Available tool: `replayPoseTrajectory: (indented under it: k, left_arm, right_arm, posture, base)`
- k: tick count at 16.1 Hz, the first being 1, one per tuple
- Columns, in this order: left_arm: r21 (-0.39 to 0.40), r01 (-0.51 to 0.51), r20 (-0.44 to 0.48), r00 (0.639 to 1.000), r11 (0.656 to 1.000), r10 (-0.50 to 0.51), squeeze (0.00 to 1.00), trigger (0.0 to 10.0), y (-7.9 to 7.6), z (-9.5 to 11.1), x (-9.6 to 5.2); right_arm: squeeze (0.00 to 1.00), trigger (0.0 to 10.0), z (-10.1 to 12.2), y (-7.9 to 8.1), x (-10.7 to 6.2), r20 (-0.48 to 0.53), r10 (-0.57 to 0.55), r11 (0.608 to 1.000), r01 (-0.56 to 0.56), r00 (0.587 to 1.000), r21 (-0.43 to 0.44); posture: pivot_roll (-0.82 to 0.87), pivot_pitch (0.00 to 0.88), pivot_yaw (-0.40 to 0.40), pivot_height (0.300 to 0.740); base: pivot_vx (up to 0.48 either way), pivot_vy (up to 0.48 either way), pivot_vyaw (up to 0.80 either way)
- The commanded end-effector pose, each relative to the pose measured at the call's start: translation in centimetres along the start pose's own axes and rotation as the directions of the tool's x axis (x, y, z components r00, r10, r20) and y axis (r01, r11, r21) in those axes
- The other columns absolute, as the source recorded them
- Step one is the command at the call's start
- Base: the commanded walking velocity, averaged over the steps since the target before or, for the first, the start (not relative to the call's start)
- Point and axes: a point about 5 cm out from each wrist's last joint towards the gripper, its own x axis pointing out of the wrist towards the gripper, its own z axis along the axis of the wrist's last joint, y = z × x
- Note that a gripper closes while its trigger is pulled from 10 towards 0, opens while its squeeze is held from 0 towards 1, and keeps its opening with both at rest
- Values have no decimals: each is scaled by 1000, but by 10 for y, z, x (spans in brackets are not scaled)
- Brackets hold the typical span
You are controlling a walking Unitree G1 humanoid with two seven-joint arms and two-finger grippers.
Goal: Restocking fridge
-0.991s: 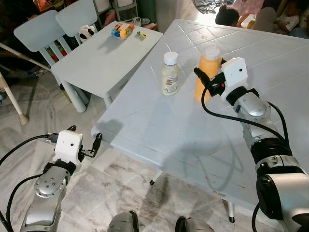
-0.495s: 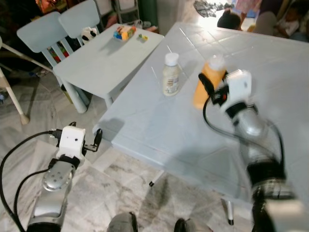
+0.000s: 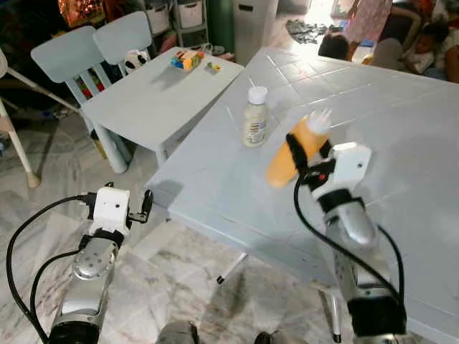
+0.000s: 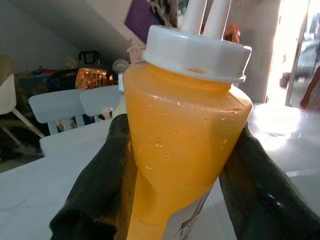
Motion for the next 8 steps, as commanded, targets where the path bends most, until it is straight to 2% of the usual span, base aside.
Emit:
replayPoseTrajectory:
  k: [1,3,4,8]
  left_arm:
    - [10,-9,-58,998,1000,9,0,10000,3,-12,-3]
    - [9,-15,-50,999,1000,16,0,10000,5,-11,2]
    - [-2,-33,-42,999,999,33,0,10000,7,-9,6]
    - [-5,-23,-19,1000,1000,23,0,10000,2,-4,13]
  right_arm:
    - [0,10000,7,2,-1,25,-5,999,4,1000,34]
    - [0,10000,3,5,-5,11,13,1000,-14,1000,11]
    - [0,10000,3,7,-5,7,16,1000,-16,1000,4]
    - [0,10000,2,16,-2,14,63,997,-63,998,-34]
  posture:
    - [13,0,14,740]
    - [7,0,19,740]
    - [3,0,26,740]
    - [-2,0,37,740]
  base:
    - [-274,0,0]
    - [-277,0,0]
    - [-285,0,463]
    - [-287,0,797]
